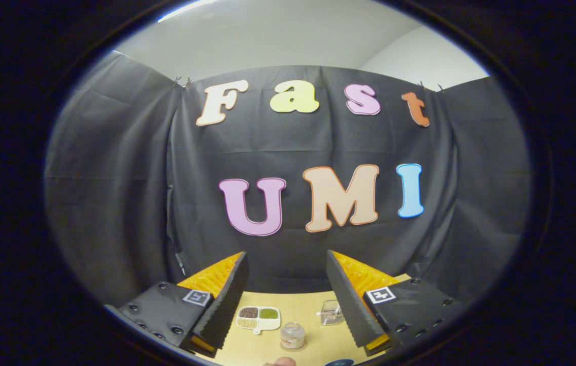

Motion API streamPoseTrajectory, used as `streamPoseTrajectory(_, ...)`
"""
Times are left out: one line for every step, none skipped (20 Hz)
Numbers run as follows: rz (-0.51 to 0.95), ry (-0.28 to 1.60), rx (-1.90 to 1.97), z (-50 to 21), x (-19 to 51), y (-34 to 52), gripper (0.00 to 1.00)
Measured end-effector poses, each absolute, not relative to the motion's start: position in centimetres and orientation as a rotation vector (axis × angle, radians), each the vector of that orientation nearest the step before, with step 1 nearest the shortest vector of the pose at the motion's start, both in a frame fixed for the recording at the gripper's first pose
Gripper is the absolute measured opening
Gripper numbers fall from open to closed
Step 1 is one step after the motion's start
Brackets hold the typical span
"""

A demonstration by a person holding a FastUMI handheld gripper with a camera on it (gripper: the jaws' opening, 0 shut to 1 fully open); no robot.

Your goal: Take the bottle from table, then pour the juice into the cup, finally place the bottle on the coaster

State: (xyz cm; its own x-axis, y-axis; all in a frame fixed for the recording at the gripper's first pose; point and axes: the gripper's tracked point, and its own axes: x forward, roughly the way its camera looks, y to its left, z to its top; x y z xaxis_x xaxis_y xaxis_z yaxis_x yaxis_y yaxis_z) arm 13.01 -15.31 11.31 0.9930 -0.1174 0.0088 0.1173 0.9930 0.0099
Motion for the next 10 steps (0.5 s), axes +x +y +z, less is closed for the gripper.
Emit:
streamPoseTrajectory(-0.118,-0.011,0.005,11.4,12.6,-15.4,0.95)
streamPoseTrajectory(-0.121,-0.011,-0.002,11.4,12.4,-15.6,0.95)
streamPoseTrajectory(-0.123,-0.008,-0.006,11.4,12.0,-15.6,0.95)
streamPoseTrajectory(-0.12,-0.005,-0.008,11.3,11.6,-15.3,0.95)
streamPoseTrajectory(-0.114,-0.004,-0.009,11.2,11.3,-15.1,0.95)
streamPoseTrajectory(-0.108,-0.005,-0.009,12.1,10.9,-14.1,0.95)
streamPoseTrajectory(-0.099,-0.007,-0.008,12.2,10.6,-13.7,0.95)
streamPoseTrajectory(-0.095,-0.01,-0.007,12.3,10.5,-13.5,0.95)
streamPoseTrajectory(-0.092,-0.012,-0.006,12.4,10.1,-13.3,0.95)
streamPoseTrajectory(-0.087,-0.015,-0.003,12.4,9.9,-13.0,0.95)
